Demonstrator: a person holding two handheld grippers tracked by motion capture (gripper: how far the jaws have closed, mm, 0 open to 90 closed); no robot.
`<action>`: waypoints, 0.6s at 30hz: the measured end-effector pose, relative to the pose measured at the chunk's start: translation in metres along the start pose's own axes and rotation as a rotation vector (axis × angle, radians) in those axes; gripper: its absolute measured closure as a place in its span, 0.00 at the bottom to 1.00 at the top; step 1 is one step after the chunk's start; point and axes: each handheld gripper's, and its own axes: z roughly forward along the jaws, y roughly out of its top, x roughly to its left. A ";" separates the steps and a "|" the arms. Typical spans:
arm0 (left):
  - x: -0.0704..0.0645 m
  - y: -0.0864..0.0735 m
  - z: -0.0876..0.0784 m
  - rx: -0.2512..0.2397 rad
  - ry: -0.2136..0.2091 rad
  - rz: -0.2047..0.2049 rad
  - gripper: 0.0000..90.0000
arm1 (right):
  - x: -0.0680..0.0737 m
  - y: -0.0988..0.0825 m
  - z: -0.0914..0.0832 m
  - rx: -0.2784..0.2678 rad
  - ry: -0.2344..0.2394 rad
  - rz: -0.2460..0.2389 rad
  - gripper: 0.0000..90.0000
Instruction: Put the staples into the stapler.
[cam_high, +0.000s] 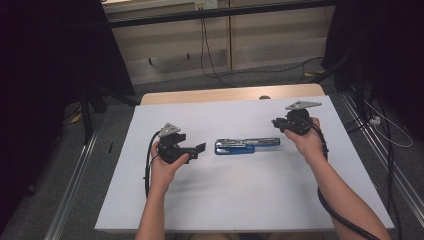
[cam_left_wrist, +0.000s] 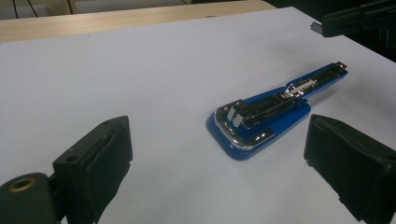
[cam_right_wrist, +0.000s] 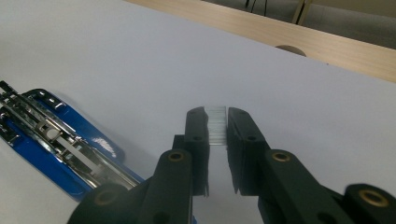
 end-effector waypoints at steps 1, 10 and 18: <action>0.000 0.000 -0.001 0.002 0.001 0.002 0.09 | 0.001 0.000 0.000 -0.001 0.004 -0.003 0.88; 0.003 -0.004 -0.005 0.011 0.011 -0.010 0.08 | 0.010 0.005 0.002 -0.002 0.044 -0.035 0.88; 0.005 -0.006 -0.009 0.000 0.007 -0.009 0.06 | 0.021 0.011 0.002 -0.009 0.085 -0.067 0.88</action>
